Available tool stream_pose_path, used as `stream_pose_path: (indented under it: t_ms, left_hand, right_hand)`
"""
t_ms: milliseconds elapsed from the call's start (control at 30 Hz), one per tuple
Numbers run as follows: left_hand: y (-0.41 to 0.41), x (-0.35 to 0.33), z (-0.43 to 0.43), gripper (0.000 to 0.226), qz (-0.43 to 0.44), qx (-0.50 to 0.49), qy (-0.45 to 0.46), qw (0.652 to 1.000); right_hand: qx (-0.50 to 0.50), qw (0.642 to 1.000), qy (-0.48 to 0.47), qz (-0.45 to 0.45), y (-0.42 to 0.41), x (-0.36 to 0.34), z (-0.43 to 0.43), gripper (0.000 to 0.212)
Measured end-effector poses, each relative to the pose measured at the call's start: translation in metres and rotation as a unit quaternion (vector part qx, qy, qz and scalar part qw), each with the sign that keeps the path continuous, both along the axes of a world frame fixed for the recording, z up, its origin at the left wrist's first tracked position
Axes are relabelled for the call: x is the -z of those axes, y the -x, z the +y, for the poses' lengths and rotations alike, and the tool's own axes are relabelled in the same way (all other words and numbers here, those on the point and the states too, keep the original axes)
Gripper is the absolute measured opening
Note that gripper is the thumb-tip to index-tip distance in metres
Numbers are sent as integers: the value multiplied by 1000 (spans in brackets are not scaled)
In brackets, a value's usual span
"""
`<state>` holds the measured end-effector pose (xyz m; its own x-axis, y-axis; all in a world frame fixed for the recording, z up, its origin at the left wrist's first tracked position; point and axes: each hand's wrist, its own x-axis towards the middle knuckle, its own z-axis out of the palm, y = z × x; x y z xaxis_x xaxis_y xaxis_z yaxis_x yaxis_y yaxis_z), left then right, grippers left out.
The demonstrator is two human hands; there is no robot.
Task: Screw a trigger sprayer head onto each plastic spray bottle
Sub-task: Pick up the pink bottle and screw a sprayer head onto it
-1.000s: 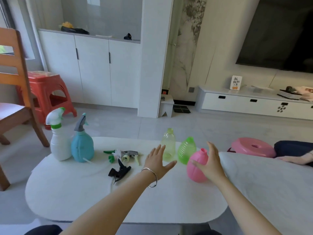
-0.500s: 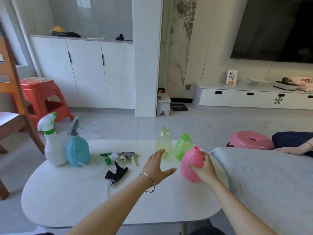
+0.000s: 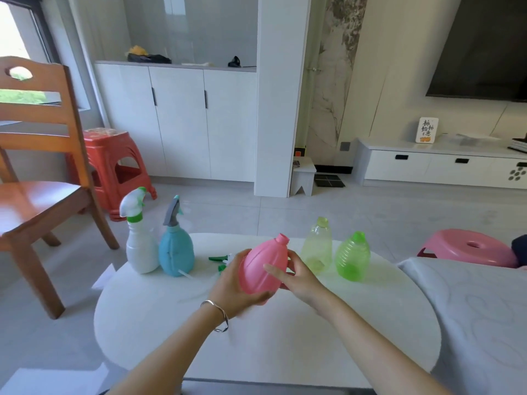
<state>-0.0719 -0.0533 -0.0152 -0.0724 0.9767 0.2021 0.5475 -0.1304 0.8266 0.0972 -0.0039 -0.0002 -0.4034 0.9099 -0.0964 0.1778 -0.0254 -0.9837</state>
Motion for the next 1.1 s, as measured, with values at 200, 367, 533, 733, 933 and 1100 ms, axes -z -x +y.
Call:
stream_pose_path:
  t_ms: [200,367,533,733,933,1100]
  left_hand:
    - [83,-4,-21,88,11,-72,-13,997]
    - [126,0,-36,86,9,-99,-20,995]
    - [137,6,-41,85,-1,-101,-22,995]
    - [137,11,-44,86,-3,-99,-7,995]
    - [130,7,-40,86,-10,-101,1,995]
    - [116,-3,-34,90,-30,-85,-4,996]
  right_hand:
    - [11,999,35,-9,54,3,10,29]
    - [58,989,42,-126,62,35,25,58]
    - [-31,949,-3,-315,70,64,23,67]
    - [9,923,-73,-377,80,80,18,64]
    - [57,985,-32,-158,66,70,16,34]
    - [154,985,65,37,45,43,20,14]
